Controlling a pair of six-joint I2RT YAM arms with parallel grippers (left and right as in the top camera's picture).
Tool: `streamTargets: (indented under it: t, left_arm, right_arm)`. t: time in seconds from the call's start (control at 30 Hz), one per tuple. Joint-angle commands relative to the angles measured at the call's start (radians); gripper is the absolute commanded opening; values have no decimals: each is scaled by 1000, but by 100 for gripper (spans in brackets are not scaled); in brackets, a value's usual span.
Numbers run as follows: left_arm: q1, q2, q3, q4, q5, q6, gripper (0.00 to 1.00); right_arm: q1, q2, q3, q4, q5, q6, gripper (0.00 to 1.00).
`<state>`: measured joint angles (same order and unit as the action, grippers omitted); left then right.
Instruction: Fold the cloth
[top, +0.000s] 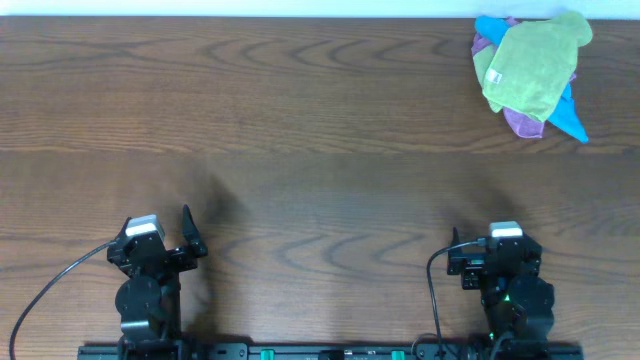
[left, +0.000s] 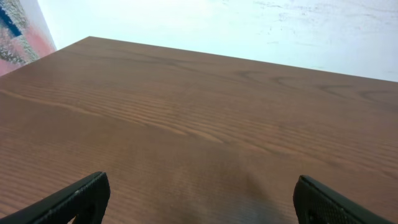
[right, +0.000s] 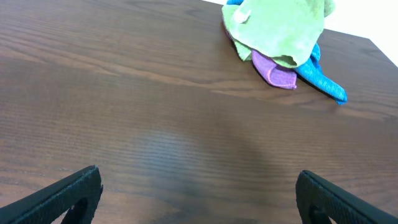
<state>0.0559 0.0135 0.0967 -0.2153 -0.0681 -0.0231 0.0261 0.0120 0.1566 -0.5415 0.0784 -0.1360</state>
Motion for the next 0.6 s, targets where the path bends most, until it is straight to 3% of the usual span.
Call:
streamTargets:
  t: [0.0, 0.4, 0.57]
  left_arm:
    - [-4, -9, -30, -5, -10, 0, 95]
    - [-4, -9, -30, -5, -11, 0, 95]
    - [-4, -9, -30, -5, -10, 0, 95]
  right_arm:
    - [-8, -6, -11, 0, -4, -8, 99]
    - [-8, -6, -11, 40, -44, 28, 99]
    - [-8, -3, -11, 259, -43, 283, 99]
